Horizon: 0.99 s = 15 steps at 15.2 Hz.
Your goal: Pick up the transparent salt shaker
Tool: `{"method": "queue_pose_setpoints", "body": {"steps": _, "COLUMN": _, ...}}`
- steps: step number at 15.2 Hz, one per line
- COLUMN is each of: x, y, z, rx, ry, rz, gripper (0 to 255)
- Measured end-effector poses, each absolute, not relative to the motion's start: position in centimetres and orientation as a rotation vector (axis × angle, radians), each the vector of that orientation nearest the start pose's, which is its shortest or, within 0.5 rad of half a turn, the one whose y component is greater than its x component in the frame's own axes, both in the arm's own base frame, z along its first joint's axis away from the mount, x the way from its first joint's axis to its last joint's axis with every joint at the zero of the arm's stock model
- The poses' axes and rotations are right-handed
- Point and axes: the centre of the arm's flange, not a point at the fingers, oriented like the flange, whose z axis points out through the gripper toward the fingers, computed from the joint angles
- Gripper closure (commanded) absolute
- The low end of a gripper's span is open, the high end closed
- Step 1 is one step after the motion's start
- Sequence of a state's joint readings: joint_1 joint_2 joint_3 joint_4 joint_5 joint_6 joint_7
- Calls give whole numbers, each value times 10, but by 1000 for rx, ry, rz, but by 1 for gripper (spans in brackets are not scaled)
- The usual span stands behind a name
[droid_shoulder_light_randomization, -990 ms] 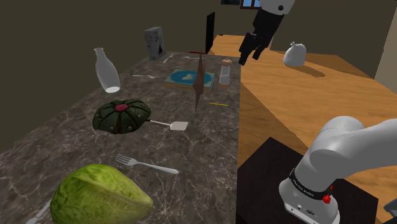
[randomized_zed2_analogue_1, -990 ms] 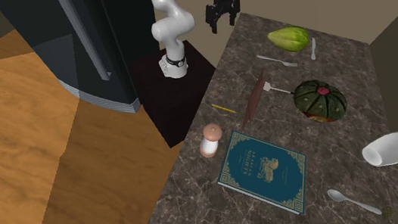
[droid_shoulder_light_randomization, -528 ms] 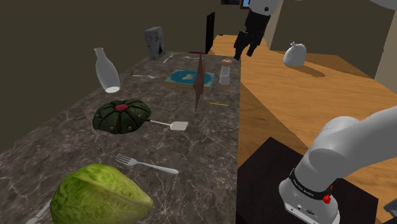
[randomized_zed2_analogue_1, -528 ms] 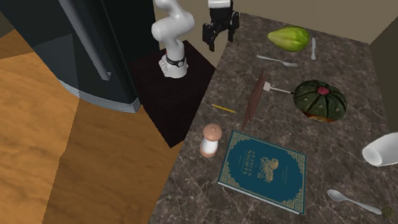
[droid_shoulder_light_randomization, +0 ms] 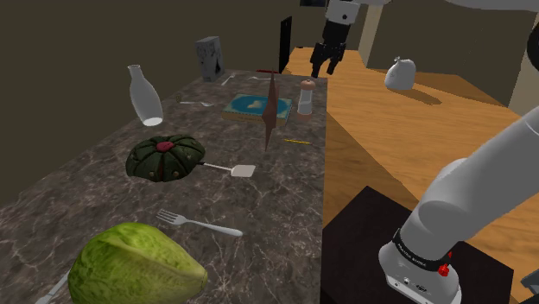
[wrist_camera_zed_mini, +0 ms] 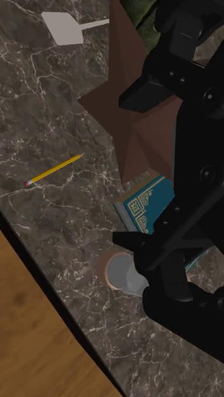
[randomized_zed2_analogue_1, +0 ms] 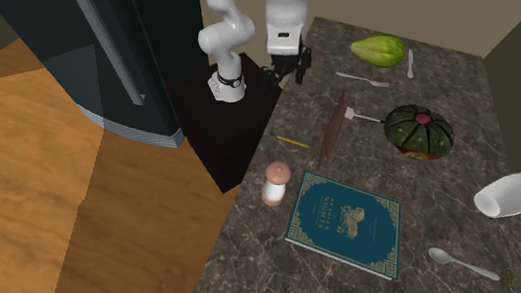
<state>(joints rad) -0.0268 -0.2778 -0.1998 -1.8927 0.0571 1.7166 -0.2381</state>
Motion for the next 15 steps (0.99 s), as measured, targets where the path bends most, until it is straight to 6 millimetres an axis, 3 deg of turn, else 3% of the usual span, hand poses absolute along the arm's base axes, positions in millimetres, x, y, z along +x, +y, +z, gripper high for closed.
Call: {"method": "queue_pose_setpoints", "body": {"steps": 15, "x": 618, "y": -251, "z": 566, "rx": -2992, "ry": 7, "rz": 14, "gripper": 0}}
